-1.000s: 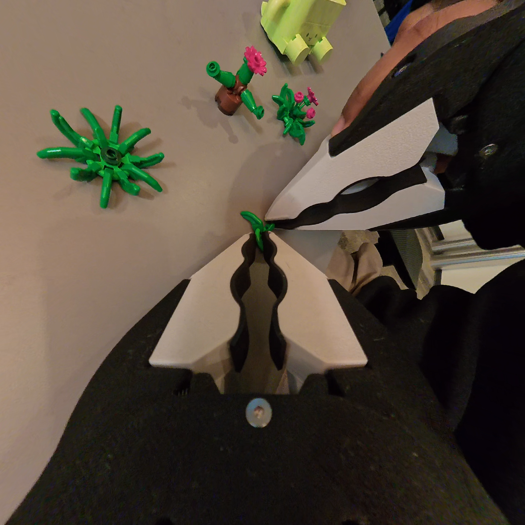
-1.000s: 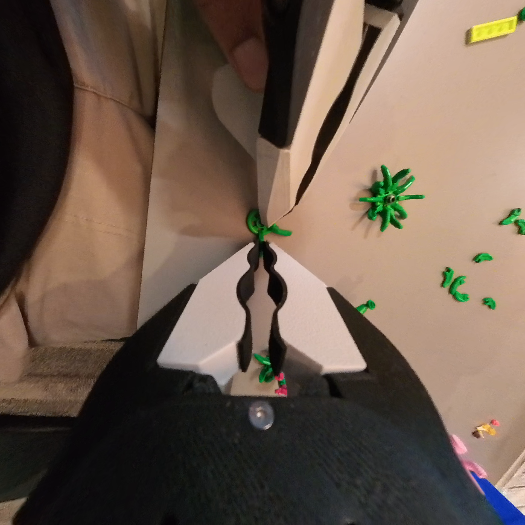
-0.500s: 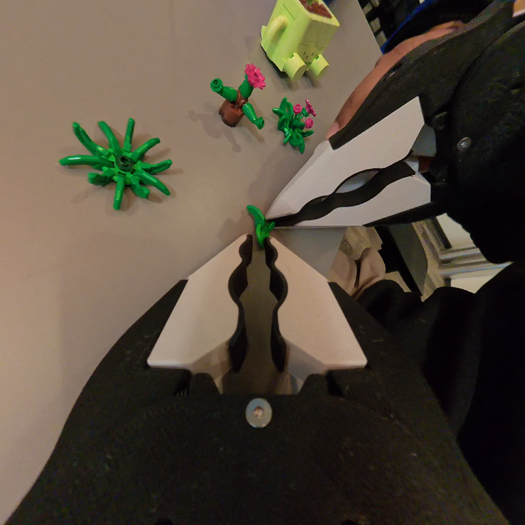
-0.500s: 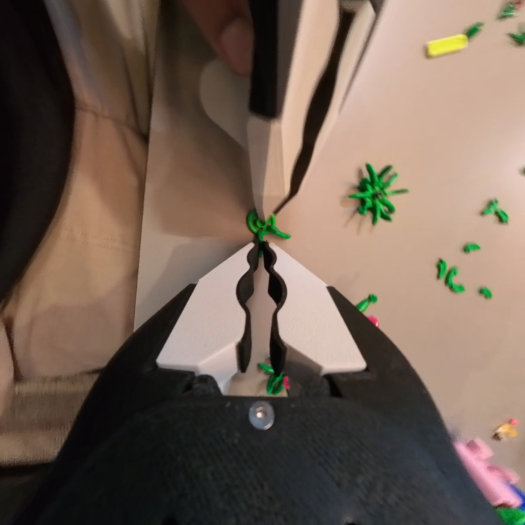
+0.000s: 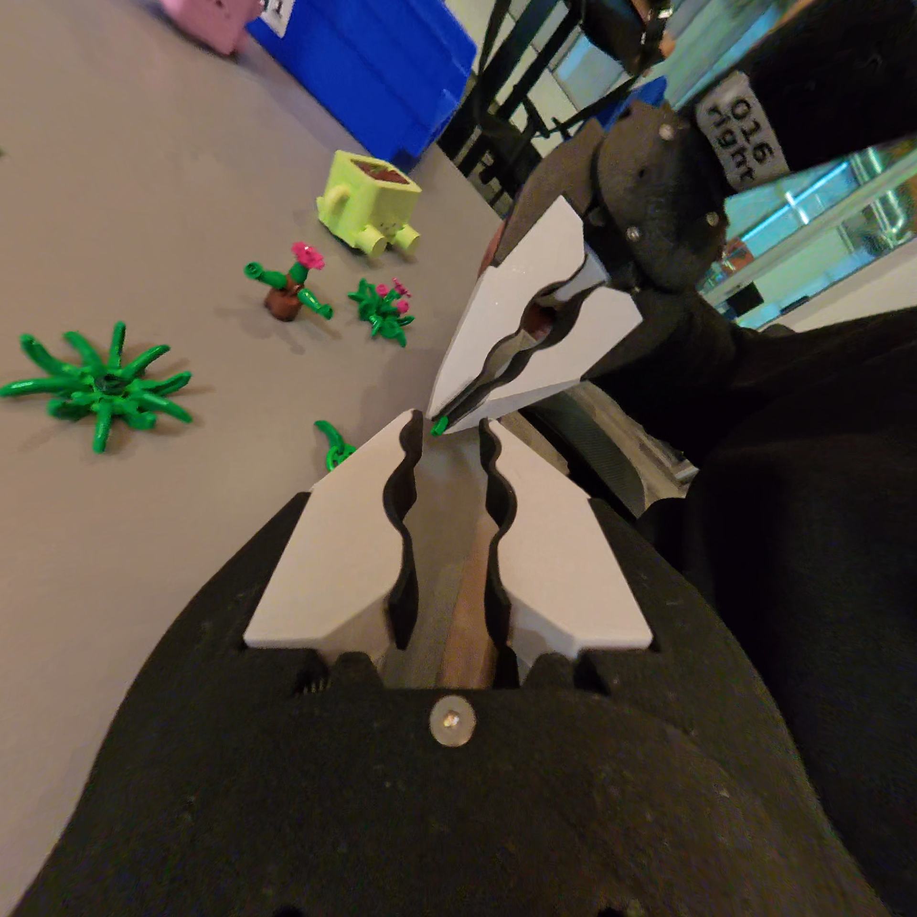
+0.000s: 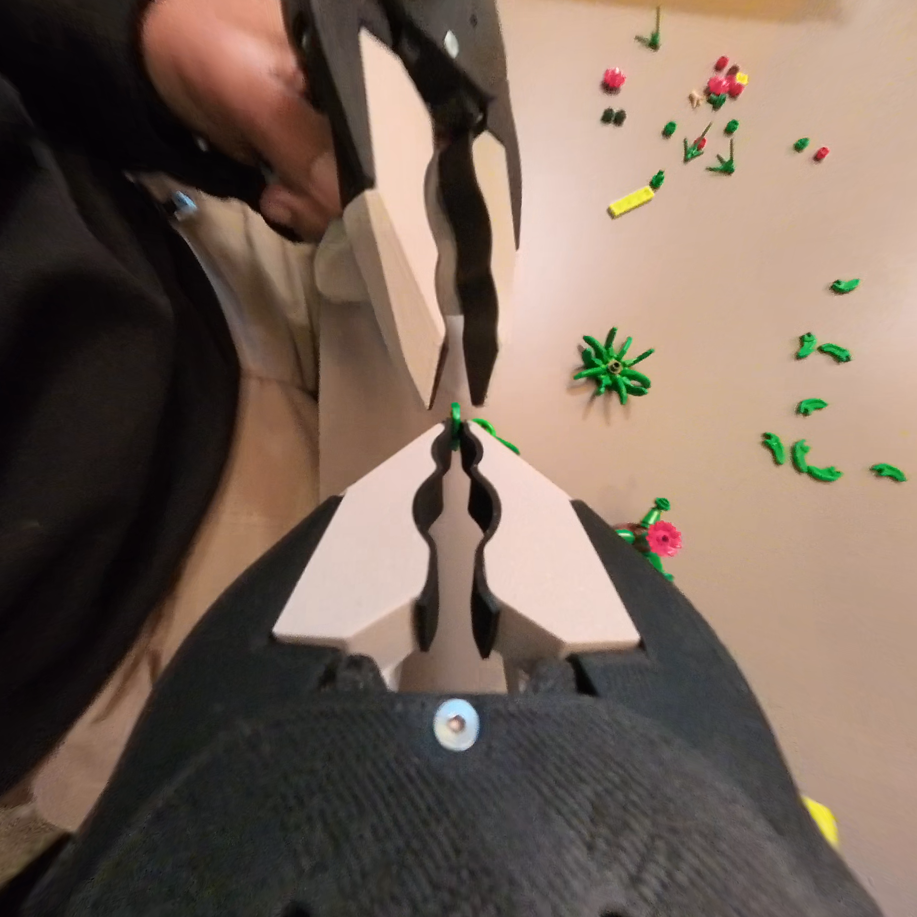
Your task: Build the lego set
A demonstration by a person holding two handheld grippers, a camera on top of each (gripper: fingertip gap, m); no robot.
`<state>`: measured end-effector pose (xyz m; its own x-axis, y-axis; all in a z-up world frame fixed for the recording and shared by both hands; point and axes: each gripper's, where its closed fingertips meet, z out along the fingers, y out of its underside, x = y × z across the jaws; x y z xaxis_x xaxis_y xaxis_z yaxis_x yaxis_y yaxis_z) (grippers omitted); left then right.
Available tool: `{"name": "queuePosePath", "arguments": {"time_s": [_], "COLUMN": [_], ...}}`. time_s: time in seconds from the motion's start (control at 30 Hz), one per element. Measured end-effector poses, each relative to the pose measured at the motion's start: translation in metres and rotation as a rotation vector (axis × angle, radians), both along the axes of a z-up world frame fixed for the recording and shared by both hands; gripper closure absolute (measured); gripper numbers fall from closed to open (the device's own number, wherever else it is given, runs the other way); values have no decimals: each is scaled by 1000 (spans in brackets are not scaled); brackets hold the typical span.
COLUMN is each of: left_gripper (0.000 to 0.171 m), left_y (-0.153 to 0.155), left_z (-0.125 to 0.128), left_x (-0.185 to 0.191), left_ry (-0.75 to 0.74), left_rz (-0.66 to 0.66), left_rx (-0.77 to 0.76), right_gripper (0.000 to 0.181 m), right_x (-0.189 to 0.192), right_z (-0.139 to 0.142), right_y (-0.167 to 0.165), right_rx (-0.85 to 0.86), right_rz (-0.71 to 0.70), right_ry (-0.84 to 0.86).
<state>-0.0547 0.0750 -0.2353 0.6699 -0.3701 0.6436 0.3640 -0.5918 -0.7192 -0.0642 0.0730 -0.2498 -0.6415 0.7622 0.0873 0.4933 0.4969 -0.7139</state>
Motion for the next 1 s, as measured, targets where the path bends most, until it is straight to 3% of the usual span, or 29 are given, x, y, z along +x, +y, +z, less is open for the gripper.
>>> {"name": "queuePosePath", "arguments": {"time_s": [0.1,0.3,0.53,0.7,1.0], "left_gripper": [166,170,171,171,171], "left_y": [-2,-6,-6,-7,-7], "left_z": [9,24,54,60,60], "left_x": [3,8,-6,-9,-5], "left_ry": [26,-6,-275,-375,-370], "left_rz": [-14,-42,25,28,23], "left_rx": [60,138,248,266,270], "right_gripper": [180,181,167,167,181], "right_x": [3,8,2,-3,-5], "right_z": [15,32,65,69,75], "right_y": [-5,-9,-6,-6,-9], "right_rx": [-179,-370,-728,-821,-948], "right_rz": [-13,-20,-86,-135,-118], "right_ry": [-4,-2,124,174,157]}}
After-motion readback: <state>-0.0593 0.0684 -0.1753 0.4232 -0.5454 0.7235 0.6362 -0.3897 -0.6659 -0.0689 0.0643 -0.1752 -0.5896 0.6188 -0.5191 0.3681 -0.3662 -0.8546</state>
